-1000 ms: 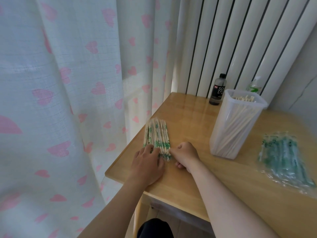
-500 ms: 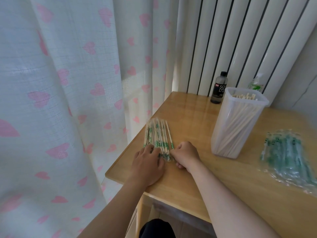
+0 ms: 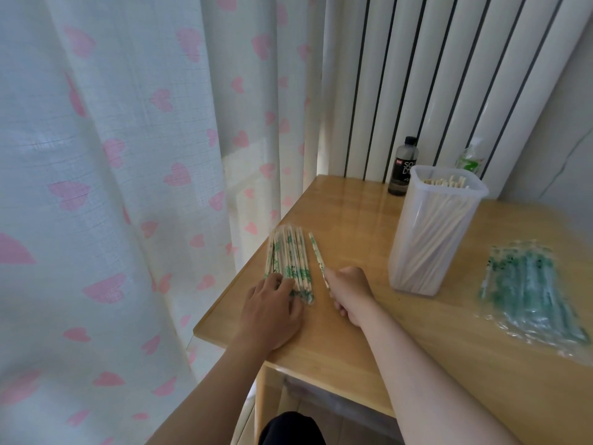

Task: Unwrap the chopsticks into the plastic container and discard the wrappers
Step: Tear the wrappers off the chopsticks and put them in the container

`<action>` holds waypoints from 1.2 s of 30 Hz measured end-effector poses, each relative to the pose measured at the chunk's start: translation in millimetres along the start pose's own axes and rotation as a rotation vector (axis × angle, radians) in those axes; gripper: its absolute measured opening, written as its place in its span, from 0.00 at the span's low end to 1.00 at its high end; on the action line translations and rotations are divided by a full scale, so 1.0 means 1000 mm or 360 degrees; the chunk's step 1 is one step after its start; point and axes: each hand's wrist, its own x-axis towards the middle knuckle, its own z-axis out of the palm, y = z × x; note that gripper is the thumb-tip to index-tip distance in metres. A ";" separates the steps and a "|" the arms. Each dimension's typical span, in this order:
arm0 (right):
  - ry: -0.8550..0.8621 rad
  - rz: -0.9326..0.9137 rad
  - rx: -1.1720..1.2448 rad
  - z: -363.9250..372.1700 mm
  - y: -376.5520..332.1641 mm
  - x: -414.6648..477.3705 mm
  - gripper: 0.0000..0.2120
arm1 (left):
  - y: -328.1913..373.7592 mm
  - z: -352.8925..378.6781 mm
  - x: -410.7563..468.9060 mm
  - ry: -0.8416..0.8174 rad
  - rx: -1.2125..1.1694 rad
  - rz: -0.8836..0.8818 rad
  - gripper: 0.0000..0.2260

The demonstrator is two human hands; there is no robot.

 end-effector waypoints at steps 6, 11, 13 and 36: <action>-0.0228 0.0046 0.0416 -0.032 0.008 -0.015 0.07 | 0.004 -0.010 -0.003 0.0067 0.0115 -0.0029 0.24; -0.0263 -0.0146 0.0408 -0.080 0.020 -0.027 0.04 | 0.028 -0.023 0.011 0.0412 0.0161 0.0251 0.25; -0.0314 -0.0192 0.0439 -0.101 0.022 -0.032 0.04 | 0.046 -0.027 0.021 0.0523 0.0262 0.0499 0.23; -0.0140 -0.0279 0.1663 -0.201 0.063 -0.062 0.07 | 0.197 -0.005 0.039 0.0507 0.0151 0.0989 0.14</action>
